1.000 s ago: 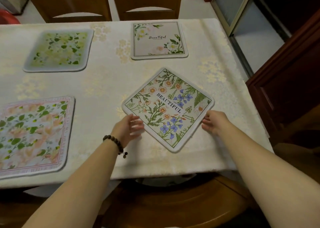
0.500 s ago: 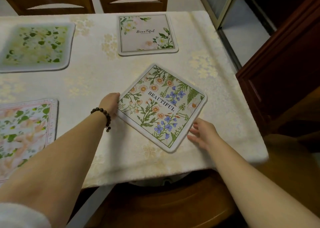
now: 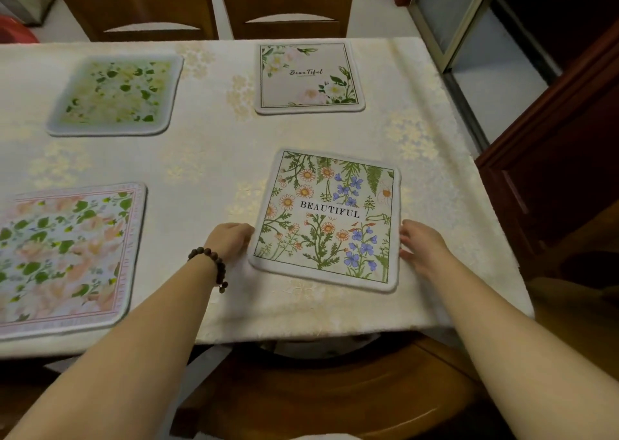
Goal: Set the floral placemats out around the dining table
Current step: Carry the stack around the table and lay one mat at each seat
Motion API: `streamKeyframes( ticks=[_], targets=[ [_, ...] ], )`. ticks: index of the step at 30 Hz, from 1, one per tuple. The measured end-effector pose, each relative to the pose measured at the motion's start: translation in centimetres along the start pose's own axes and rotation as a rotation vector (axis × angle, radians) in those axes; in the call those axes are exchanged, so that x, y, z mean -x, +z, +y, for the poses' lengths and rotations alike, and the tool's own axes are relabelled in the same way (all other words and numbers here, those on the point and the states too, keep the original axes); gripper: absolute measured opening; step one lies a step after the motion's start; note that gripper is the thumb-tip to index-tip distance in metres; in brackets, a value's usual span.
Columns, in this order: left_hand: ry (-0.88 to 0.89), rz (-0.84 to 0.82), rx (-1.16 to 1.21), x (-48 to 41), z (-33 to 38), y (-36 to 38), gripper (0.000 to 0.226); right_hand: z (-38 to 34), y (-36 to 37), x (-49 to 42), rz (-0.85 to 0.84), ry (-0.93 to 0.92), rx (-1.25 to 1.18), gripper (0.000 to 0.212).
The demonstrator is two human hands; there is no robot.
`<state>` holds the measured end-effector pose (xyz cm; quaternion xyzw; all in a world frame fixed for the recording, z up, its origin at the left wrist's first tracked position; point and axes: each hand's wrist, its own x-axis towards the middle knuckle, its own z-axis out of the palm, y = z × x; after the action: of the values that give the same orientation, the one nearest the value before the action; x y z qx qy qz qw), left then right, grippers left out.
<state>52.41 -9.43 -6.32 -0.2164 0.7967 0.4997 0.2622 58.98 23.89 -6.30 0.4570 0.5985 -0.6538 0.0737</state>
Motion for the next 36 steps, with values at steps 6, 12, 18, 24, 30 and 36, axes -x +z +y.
streamKeyframes(
  ticks=[6, 12, 18, 24, 30, 36],
  targets=[
    [-0.086, -0.022, 0.182, 1.7, -2.6, 0.5, 0.022, 0.1, -0.7, -0.2, -0.059, -0.071, 0.092, 0.019],
    [-0.103, -0.033, 0.177, 2.6, -3.8, -0.1, 0.021, 0.1, -1.2, -0.3, -0.028, -0.093, 0.168, 0.031],
    [-0.025, -0.038, 0.384, 3.7, -2.8, 1.6, 0.027, 0.9, -1.0, 0.5, -0.01, -0.079, 0.178, 0.038],
    [-0.104, -0.013, 0.517, 5.1, -2.7, 2.2, 0.028, 1.5, -1.9, 0.5, -0.053, -0.071, 0.218, 0.04],
    [-0.108, -0.043, 0.508, 6.1, -3.3, 2.7, 0.031, 2.1, -3.1, 0.2, -0.044, -0.053, 0.182, 0.041],
    [-0.104, -0.03, 0.547, 6.7, -3.7, 2.5, 0.034, 2.0, -2.9, -0.3, -0.034, -0.042, 0.164, 0.031]
  ],
)
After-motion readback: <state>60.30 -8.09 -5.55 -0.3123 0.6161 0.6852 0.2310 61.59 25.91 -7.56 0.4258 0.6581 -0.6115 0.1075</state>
